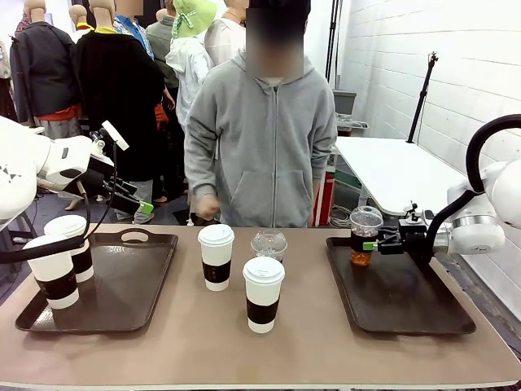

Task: Distribute the coffee onto the tray.
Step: Pick up one iced Americano and place it on the right Handle tray, then pick up another iced Americano from the middle of the table and place it on the right Handle tray.

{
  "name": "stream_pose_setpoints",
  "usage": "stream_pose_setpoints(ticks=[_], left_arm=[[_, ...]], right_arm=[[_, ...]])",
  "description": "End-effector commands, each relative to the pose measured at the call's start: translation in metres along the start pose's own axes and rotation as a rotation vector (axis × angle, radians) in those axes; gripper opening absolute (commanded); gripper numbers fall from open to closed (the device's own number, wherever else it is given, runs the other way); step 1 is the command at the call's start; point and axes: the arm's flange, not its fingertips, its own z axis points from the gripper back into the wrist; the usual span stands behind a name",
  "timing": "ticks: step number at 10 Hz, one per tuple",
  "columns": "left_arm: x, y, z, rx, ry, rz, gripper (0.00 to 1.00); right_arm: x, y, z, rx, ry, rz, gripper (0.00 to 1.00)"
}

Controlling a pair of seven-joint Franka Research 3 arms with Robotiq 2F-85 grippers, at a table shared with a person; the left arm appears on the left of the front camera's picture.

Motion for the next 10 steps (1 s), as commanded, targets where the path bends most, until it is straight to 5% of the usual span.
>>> stream_pose_setpoints(ticks=[1,10], left_arm=[[-0.001,0.001,0.000,-0.005,-0.002,0.004,1.00],[-0.001,0.001,0.000,-0.005,-0.002,0.004,1.00]], right_arm=[[-0.005,0.003,0.004,0.001,-0.016,-0.048,1.00],[-0.025,0.040,0.046,-0.133,-0.013,-0.107,1.00]])
